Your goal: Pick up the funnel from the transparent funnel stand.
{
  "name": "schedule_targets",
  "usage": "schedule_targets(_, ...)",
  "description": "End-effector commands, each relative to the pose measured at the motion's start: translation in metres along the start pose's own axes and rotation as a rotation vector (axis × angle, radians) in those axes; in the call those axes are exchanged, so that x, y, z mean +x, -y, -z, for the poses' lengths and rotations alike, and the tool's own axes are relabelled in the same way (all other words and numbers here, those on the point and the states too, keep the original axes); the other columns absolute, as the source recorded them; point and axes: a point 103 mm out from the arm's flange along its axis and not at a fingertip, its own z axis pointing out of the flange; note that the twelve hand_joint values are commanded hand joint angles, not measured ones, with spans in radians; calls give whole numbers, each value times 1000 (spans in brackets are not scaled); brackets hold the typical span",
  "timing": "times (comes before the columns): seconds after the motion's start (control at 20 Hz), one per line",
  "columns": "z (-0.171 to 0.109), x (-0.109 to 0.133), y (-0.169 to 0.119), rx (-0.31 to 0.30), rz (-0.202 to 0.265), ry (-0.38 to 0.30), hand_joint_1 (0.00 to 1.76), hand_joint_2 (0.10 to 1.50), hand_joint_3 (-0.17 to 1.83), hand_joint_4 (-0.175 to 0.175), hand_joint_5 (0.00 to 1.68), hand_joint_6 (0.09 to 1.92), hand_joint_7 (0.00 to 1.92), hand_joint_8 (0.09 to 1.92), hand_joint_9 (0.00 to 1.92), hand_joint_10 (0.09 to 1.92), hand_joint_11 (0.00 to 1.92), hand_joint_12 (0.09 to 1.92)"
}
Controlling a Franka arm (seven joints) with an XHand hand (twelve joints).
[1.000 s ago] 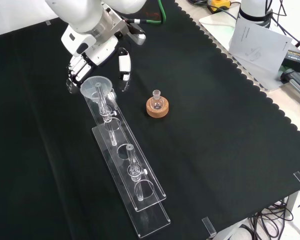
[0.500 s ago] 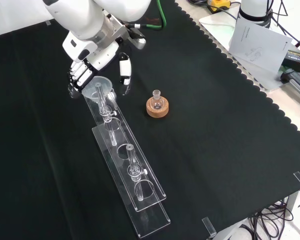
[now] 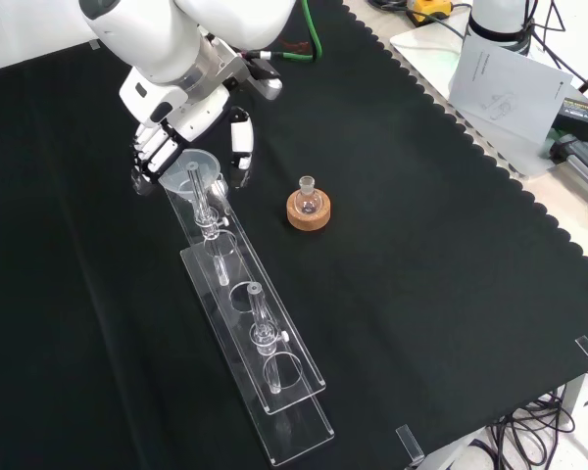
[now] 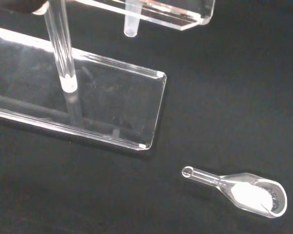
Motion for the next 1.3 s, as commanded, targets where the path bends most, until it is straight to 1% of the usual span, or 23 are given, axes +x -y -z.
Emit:
schedule_targets(0.05,4,-6,-7,-5,-10,10,654,728,311,-24,87,87,0,624,147,857,336,1489)
schedule_targets(0.3,5,-8,-9,-9,-15,16,656,730,317,-22,99,87,0,631,153,855,336,1487)
schedule_targets(0.5,5,-10,-11,-4,-14,13,656,727,337,-22,131,87,0,672,180,838,336,1485)
schedule_targets(0.7,2,-12,-12,6,-15,10,656,713,377,-25,190,87,44,722,295,784,337,1484)
schedule_targets(0.85,0,-11,-13,3,-10,7,654,704,410,-31,261,87,147,741,429,723,349,1474)
schedule_targets(1.0,1,-9,-12,-6,-7,18,651,700,434,-39,370,87,308,751,561,670,364,1460)
schedule_targets(1.2,1,-8,-11,-19,0,21,649,705,443,-45,485,87,409,755,624,644,383,1445)
schedule_targets(1.3,1,-7,-9,-41,3,29,648,708,445,-46,523,87,445,758,640,637,391,1439)
